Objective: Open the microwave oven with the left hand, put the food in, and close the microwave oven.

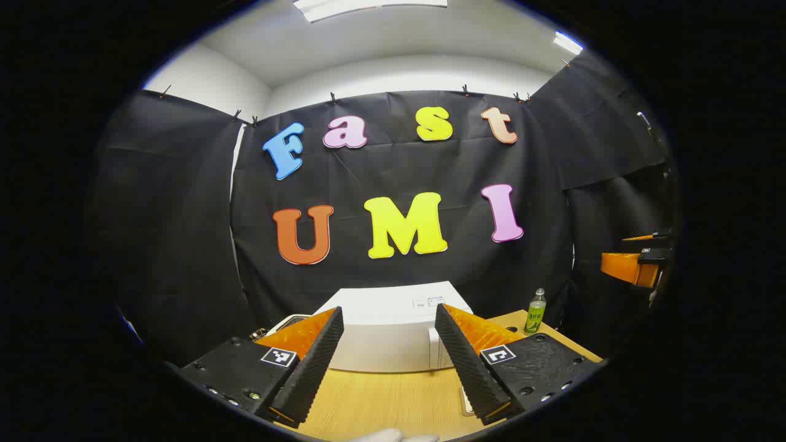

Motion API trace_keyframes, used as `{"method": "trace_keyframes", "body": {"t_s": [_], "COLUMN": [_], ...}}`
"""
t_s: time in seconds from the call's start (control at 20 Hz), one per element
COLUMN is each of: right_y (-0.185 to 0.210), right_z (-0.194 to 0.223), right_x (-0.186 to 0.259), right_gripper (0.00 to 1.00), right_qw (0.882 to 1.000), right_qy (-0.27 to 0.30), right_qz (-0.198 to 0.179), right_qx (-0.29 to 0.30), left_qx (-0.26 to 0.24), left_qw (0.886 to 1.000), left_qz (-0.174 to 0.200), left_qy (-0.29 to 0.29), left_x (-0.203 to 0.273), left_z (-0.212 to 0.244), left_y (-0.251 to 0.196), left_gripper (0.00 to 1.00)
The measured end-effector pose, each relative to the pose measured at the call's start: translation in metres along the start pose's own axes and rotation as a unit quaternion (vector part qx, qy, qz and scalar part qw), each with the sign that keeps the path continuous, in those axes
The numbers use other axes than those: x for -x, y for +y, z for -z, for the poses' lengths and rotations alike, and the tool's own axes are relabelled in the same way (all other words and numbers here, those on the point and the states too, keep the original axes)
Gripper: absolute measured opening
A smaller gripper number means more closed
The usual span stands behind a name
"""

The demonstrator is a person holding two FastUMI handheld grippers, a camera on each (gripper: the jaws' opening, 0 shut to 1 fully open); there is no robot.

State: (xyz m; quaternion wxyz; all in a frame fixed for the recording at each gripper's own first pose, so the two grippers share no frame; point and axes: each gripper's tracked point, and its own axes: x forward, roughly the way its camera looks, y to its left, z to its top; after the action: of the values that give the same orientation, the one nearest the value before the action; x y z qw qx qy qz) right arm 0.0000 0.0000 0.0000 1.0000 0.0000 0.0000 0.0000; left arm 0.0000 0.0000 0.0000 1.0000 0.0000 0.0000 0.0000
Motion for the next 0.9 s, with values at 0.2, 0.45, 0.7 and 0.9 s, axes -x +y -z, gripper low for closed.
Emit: {"method": "trace_keyframes", "body": {"t_s": [0.2, 0.45, 0.7, 0.9], "right_y": [0.000, -0.005, -0.004, -0.006], "right_z": [-0.001, -0.001, -0.003, -0.004], "right_x": [0.002, 0.000, -0.004, -0.003], "right_gripper": [0.99, 0.99, 0.92, 0.92], "right_qw": [1.000, 1.000, 1.000, 1.000], "right_qy": [-0.004, -0.003, -0.005, -0.001], "right_qz": [0.004, 0.008, 0.010, 0.012], "right_qx": [0.007, 0.005, 0.004, 0.005], "left_qx": [-0.003, 0.002, -0.005, -0.012], "left_qw": [1.000, 1.000, 1.000, 1.000], "left_qz": [0.004, 0.008, 0.008, 0.016], "left_qy": [-0.003, -0.003, 0.001, 0.011], "left_x": [0.001, -0.001, -0.008, -0.032], "left_z": [0.000, 0.000, 0.009, 0.034], "left_y": [-0.001, -0.001, -0.003, -0.017], "left_gripper": [0.93, 0.93, 0.93, 0.93]}}
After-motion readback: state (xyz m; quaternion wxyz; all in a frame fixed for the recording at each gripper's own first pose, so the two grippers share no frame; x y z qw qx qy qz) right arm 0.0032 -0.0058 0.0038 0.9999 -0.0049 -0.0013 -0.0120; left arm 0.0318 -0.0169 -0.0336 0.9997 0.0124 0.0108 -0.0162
